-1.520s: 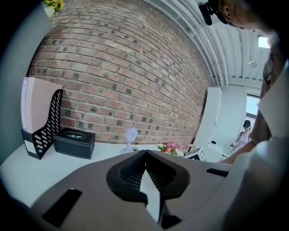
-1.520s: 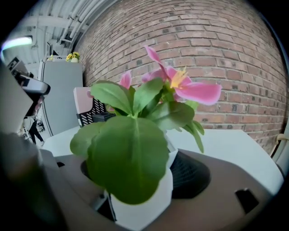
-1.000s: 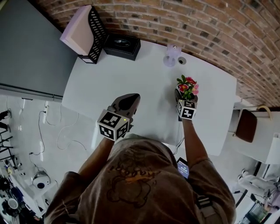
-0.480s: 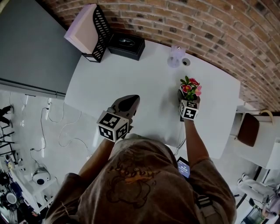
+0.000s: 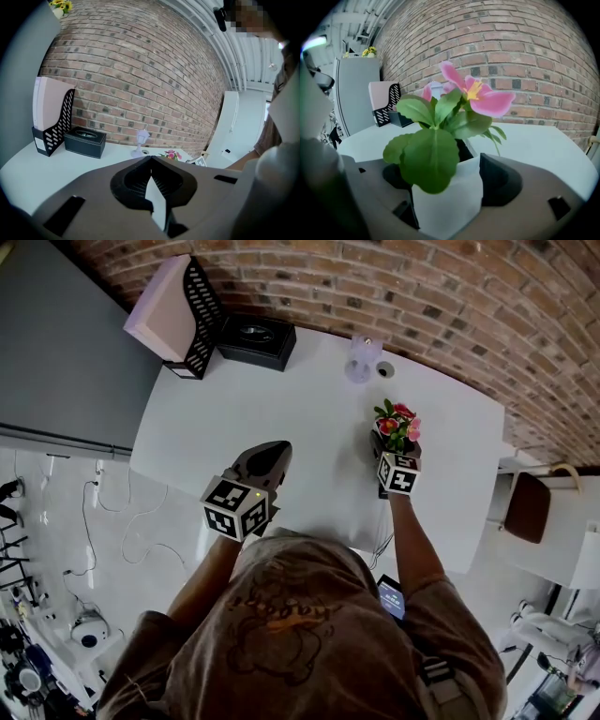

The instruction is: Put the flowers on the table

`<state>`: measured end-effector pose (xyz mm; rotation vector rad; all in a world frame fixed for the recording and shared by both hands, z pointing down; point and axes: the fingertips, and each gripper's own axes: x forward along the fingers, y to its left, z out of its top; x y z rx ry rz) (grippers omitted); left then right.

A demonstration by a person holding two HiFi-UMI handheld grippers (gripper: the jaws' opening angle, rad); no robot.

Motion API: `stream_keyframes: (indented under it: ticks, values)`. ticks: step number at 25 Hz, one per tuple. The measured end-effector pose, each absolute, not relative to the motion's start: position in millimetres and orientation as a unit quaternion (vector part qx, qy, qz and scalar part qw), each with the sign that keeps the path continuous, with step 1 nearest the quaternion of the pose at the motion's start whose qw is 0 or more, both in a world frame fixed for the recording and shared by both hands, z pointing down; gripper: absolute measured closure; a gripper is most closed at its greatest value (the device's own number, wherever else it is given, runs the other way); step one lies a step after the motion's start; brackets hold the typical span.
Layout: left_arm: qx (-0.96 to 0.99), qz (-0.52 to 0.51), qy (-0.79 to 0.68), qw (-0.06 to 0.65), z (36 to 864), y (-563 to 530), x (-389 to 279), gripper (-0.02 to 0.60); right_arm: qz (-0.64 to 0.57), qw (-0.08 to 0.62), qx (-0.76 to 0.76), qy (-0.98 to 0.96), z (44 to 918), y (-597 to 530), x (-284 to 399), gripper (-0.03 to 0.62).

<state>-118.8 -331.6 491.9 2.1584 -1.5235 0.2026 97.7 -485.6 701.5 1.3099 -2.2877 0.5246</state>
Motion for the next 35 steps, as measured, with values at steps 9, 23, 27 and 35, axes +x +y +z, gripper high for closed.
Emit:
stream_keyframes:
  ticks: [9,23,27,35]
  values:
    - [0.808,0.061,-0.531,0.248,496,-341,-97,0.56,0.203,0.203,0.47,-0.835,677,-466,112,0.201]
    - [0.846,0.055,-0.477,0.233,484,-351,-54,0.56,0.201,0.138,0.463,-0.852,592,-426,134,0.201]
    - [0.856,0.054,-0.46,0.229,479,-353,-40,0.56,0.188,0.124,0.457,-0.86,561,-408,136,0.201]
    - [0.871,0.05,-0.435,0.222,468,-356,-16,0.56,0.196,0.098,0.437,-0.872,525,-363,143,0.201]
